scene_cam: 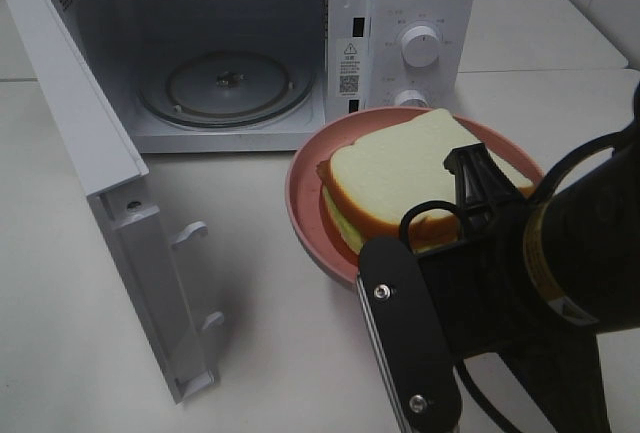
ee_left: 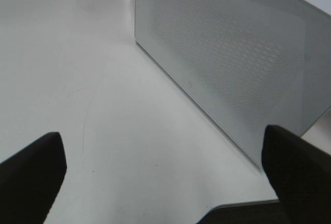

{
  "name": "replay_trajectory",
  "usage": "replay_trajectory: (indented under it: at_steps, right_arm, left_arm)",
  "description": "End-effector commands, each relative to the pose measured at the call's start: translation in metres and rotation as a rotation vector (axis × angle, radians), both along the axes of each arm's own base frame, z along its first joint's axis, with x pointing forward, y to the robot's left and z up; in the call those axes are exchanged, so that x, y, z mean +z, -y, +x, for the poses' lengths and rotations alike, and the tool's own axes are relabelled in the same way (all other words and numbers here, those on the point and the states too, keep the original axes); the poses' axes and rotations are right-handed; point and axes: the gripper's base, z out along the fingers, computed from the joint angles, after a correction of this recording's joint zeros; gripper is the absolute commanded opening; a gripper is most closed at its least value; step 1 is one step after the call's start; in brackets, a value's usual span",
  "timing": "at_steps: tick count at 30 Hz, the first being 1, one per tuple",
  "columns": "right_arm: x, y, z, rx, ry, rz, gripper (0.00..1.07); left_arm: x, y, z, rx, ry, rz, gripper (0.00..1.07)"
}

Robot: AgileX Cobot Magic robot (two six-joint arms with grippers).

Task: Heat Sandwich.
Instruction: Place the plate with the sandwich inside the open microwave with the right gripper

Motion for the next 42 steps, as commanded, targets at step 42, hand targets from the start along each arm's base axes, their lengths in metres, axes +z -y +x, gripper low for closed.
replay_trajectory:
  at_steps: [42]
  right_arm:
    - [-0.001,0.047,0.065,0.577,-0.012,-0.079,0.0]
  left_arm:
    - [0.0,0.0,-0.002,-0.011,0.019,-0.007,0.97]
